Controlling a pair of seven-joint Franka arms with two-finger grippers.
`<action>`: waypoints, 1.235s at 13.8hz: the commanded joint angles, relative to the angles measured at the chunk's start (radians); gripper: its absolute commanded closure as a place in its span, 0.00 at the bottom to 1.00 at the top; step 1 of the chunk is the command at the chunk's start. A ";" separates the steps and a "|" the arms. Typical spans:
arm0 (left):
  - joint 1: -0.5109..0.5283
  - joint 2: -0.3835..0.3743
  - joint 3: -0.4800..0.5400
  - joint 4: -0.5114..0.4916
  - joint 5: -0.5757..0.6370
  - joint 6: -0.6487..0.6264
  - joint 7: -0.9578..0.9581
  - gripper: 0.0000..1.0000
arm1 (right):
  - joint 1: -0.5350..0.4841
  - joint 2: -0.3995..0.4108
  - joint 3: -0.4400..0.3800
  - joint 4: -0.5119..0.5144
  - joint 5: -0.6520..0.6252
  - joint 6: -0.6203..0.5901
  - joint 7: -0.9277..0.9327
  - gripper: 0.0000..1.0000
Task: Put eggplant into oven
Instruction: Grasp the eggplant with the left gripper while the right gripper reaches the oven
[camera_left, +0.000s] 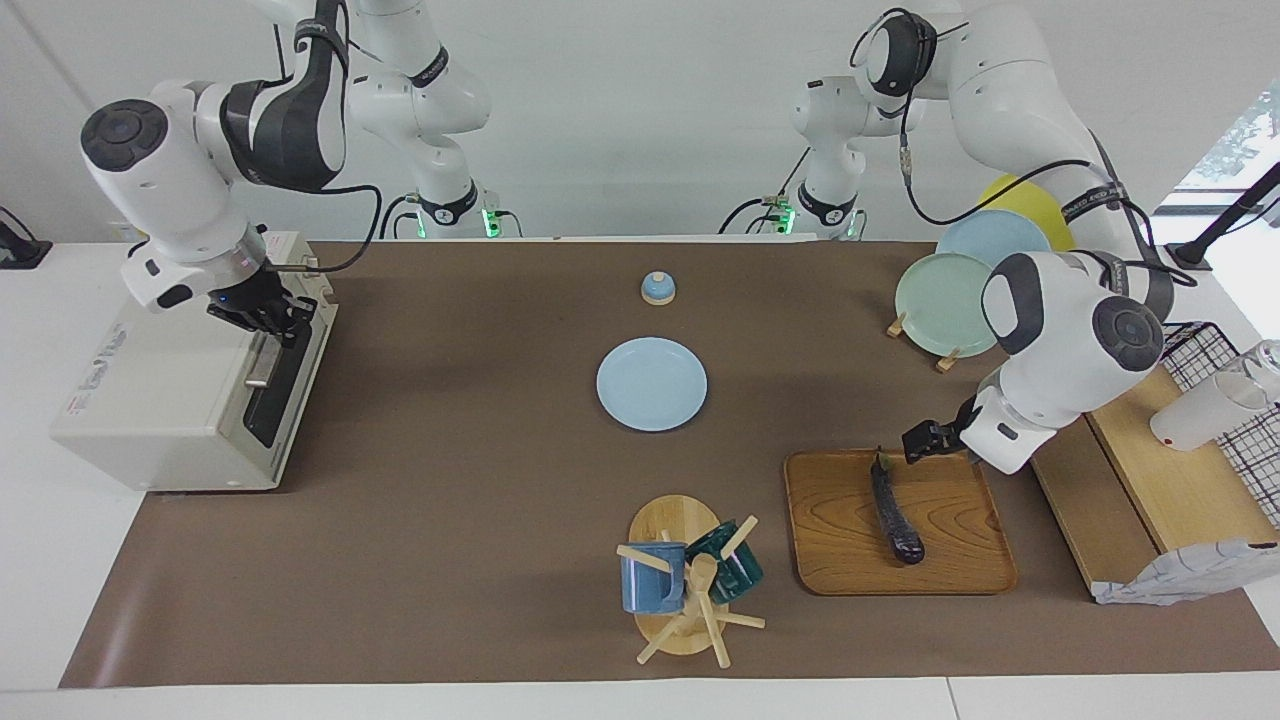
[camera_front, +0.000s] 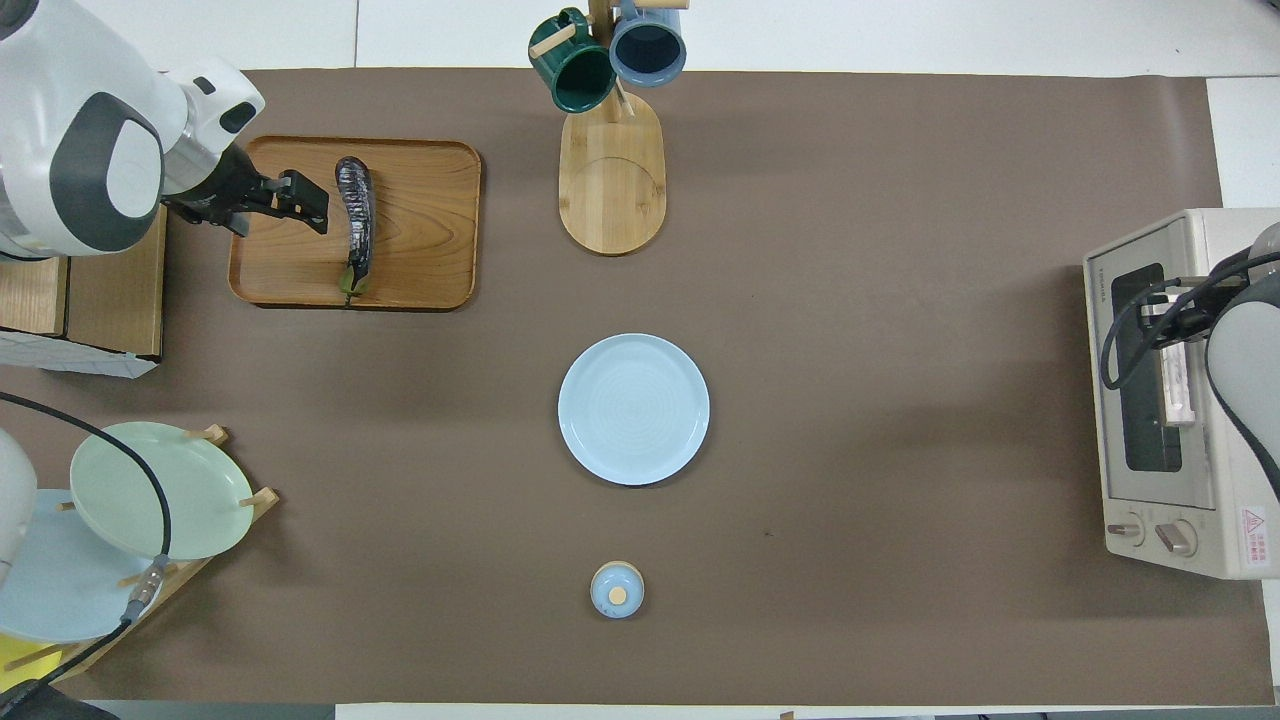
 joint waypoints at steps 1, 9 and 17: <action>-0.005 0.045 -0.003 0.053 0.002 0.051 0.020 0.00 | -0.016 -0.034 0.010 -0.065 -0.047 0.037 -0.014 1.00; -0.019 0.083 -0.002 0.037 0.010 0.188 0.041 0.00 | -0.010 -0.052 0.015 -0.217 -0.033 0.189 -0.051 1.00; -0.062 0.066 0.000 -0.135 0.007 0.370 0.040 0.00 | 0.102 0.008 0.021 -0.312 0.072 0.417 0.086 1.00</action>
